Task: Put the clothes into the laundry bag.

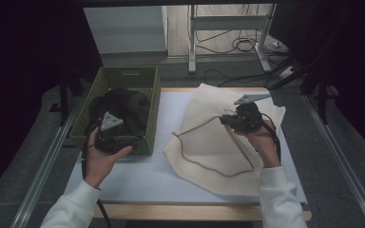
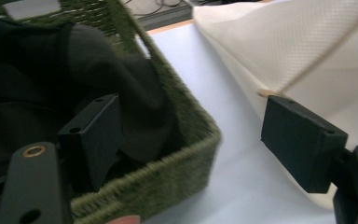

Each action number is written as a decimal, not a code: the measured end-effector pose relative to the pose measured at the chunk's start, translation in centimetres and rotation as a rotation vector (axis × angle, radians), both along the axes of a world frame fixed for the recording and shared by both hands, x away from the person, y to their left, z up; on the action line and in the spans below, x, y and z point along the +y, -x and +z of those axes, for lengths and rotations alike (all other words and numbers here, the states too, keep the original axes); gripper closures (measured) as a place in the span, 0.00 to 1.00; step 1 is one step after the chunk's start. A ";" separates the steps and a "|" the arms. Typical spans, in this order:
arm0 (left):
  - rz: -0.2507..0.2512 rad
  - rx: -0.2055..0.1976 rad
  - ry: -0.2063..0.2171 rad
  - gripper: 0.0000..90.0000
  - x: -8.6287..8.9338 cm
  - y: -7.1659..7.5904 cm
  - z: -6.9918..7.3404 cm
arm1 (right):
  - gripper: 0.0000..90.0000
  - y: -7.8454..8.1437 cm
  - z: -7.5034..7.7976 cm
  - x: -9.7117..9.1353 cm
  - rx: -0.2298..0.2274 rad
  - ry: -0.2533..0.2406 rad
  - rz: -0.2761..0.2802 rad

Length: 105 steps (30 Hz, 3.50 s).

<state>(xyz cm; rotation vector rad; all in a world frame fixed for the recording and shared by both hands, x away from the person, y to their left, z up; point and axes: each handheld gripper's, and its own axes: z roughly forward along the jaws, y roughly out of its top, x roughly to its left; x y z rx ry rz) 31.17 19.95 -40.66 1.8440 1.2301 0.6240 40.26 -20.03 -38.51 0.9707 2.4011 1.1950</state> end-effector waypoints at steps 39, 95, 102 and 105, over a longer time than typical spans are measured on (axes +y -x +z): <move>0.235 0.208 0.064 0.19 1.9 -11.0 -0.4 | 0.96 -0.1 -0.2 -0.1 0.002 0.006 -0.009; 0.445 0.321 0.078 0.61 4.3 -20.8 -4.9 | 0.96 -0.3 -0.5 -0.5 -0.002 0.022 -0.030; 0.402 0.283 0.040 0.83 4.4 -20.5 -4.8 | 0.96 -0.3 -0.5 -0.5 -0.003 0.021 -0.032; 0.379 0.256 -0.005 0.85 4.2 -20.3 -4.6 | 0.96 -0.3 -0.5 -0.6 -0.005 0.019 -0.031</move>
